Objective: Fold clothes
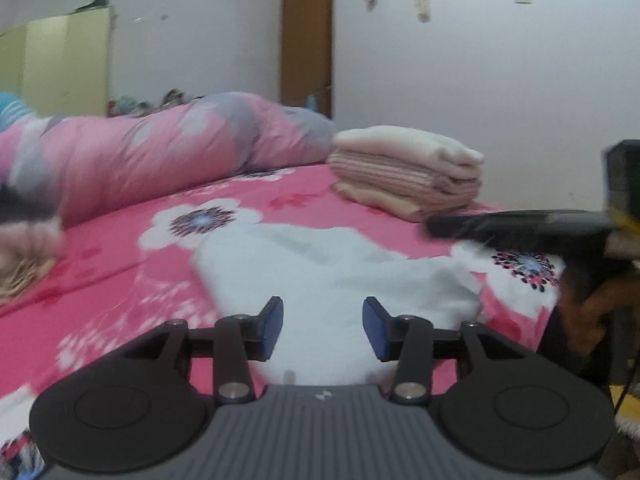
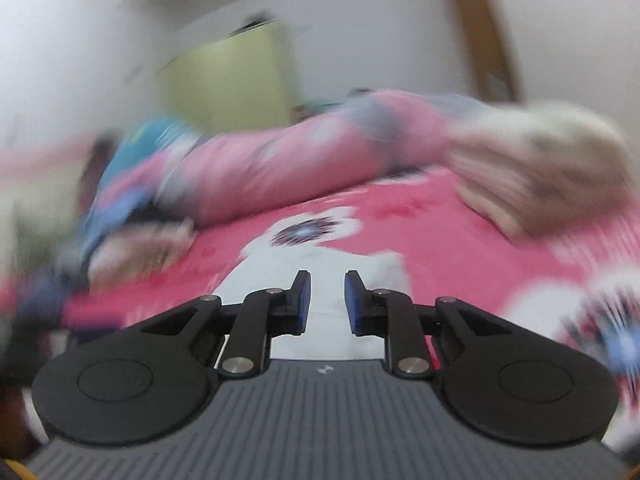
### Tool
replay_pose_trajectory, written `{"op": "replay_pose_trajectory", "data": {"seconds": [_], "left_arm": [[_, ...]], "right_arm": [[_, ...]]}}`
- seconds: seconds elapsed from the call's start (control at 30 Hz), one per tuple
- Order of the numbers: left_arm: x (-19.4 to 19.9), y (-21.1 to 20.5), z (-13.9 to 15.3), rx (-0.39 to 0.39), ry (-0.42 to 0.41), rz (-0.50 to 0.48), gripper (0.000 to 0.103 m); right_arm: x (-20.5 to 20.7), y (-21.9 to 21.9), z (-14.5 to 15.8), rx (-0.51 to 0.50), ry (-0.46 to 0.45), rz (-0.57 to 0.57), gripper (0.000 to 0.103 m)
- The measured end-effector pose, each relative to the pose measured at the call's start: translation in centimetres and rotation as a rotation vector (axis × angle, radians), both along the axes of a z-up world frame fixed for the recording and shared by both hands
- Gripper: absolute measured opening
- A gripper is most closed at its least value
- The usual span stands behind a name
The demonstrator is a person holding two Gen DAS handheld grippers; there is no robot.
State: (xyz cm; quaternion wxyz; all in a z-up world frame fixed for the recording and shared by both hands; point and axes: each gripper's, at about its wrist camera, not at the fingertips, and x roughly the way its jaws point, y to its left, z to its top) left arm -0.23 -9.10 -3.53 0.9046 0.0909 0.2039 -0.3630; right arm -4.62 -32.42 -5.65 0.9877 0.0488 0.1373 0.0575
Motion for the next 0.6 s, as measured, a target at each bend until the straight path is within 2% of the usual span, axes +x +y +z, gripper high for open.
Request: {"op": "replay_pose_trajectory", "data": {"seconds": [0.17, 0.23, 0.37, 0.6], "left_arm": [[2.2, -1.8, -4.1, 0.085, 0.144, -0.007, 0.041], [2.3, -1.5, -4.5, 0.062, 0.158, -0.013, 0.043], [2.4, -1.0, -5.1, 0.022, 0.180, -0.022, 0.050], [2.3, -0.5, -5.6, -0.014, 0.176, -0.047, 0.053]], "right_arm": [[4.2, 1.0, -4.4, -0.221, 0.212, 0.021, 0.013], [4.4, -0.1, -4.6, -0.213, 0.235, 0.052, 0.013], [4.9, 0.0, -0.2, -0.211, 0.197, 0.117, 0.014], [11.1, -2.4, -0.7, -0.231, 0.314, 0.084, 0.013]]}}
